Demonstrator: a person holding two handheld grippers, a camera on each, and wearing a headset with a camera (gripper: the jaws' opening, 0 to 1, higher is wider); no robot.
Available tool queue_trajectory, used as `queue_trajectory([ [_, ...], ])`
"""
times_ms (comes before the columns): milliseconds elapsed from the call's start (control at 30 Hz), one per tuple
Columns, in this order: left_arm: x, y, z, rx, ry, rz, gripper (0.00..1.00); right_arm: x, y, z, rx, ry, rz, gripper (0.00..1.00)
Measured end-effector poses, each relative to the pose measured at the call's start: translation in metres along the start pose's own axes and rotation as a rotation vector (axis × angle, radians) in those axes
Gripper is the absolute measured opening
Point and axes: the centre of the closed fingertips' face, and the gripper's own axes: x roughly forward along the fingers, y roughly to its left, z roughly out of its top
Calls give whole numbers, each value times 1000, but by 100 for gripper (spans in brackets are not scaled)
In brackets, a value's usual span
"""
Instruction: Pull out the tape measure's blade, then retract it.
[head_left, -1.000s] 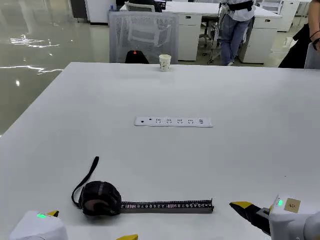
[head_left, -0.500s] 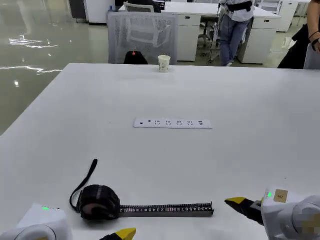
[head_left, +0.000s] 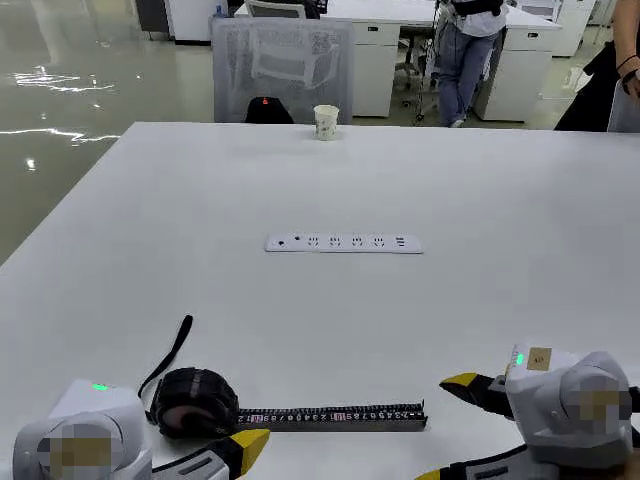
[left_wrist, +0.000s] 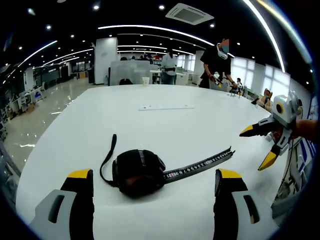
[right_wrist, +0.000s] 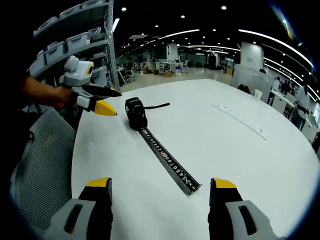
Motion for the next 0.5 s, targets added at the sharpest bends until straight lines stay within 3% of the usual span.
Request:
queue_trajectory([
  [500,17,10,-2,-65,24,25,93,10,-20,-7,-67,72,62,63],
])
